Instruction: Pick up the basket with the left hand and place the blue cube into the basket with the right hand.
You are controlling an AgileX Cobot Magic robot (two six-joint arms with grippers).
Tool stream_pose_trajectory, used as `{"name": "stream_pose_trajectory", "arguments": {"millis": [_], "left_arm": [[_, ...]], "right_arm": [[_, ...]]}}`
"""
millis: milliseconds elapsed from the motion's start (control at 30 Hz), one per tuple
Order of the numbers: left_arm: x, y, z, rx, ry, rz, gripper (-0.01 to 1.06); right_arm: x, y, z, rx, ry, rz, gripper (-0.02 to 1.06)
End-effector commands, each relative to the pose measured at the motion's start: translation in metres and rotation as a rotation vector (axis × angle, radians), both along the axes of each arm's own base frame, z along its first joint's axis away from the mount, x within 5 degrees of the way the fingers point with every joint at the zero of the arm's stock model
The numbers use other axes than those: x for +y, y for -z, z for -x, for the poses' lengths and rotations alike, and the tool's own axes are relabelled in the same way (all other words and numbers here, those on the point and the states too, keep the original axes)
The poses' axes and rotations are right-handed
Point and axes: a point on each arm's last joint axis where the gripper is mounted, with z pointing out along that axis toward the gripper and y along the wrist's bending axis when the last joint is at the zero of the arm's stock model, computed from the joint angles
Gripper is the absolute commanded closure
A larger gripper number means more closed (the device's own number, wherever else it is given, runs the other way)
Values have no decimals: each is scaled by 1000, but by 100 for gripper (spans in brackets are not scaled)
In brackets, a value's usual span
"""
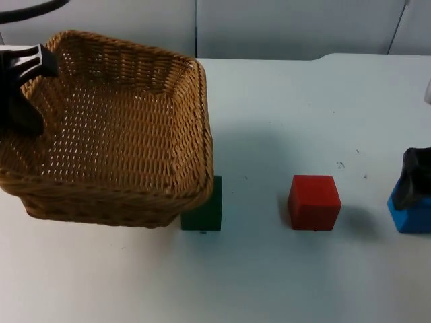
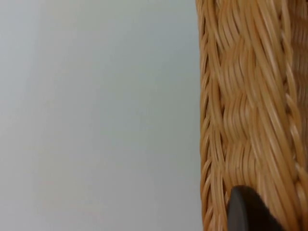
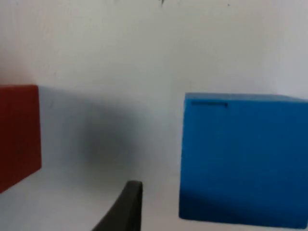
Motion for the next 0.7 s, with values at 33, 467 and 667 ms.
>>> {"name": "stream_pose_trajectory", "arguments": {"millis": [33, 467, 667], "left_arm": [[0, -5, 1, -17, -10, 12, 105], [0, -5, 1, -15, -12, 16, 105], [0, -5, 1, -16, -9, 16, 105]], "right_arm": [[1, 2, -5, -40, 3, 3, 2], [0, 21, -12, -50, 13, 13, 21], [0, 26, -12, -44, 17, 15, 53]]}}
